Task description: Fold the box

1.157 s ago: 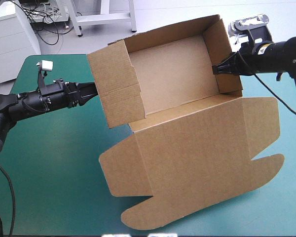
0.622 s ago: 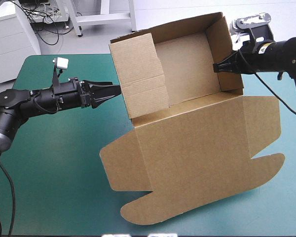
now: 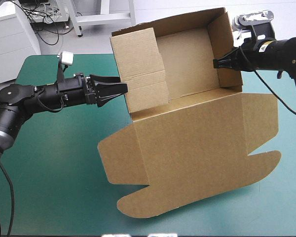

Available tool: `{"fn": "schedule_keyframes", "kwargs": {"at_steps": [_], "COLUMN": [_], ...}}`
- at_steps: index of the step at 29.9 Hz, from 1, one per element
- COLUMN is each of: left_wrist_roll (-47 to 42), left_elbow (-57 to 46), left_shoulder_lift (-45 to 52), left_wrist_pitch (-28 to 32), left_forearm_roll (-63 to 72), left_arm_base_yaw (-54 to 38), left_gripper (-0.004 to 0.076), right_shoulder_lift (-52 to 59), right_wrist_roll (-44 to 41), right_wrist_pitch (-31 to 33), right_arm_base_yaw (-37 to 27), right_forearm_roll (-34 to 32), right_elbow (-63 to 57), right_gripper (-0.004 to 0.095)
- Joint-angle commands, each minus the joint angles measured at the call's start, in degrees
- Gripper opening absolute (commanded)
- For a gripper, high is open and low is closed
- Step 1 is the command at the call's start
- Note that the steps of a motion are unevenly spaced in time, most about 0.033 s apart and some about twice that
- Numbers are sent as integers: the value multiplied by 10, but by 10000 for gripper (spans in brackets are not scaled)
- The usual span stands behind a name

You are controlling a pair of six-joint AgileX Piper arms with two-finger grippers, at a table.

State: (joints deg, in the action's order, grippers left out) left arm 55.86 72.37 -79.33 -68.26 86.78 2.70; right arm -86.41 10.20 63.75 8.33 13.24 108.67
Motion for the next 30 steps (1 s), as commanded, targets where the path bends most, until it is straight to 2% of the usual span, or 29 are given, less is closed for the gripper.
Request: {"fn": "schedule_keyframes", "kwargs": {"at_steps": [1,5,13,20,28,30], "left_wrist_roll": [-32,-93,-281,-386,-515,-522], "left_elbow": [48,97,183,268,373,390], "left_shoulder_lift": [17,17,14,-31,-93,-103], "left_wrist_pitch": [40,87,200,180,134,122], "left_forearm_roll": [5,-85,-332,-450,-594,-600], "left_arm_base_yaw": [17,40,101,153,177,177], "left_gripper": [630,628,618,504,494,494], "right_shoulder_lift": [25,25,25,25,24,22], "right_wrist_roll": [-16,-26,-33,-34,-38,-42], "right_wrist_pitch": [-51,-58,-64,-69,-70,-70], "right_arm_base_yaw": [1,2,2,2,2,2], "right_forearm_roll": [18,18,18,18,17,17], "right_elbow": [14,14,14,14,14,14], "right_gripper": [-17,-17,-16,-15,-15,-15]}}
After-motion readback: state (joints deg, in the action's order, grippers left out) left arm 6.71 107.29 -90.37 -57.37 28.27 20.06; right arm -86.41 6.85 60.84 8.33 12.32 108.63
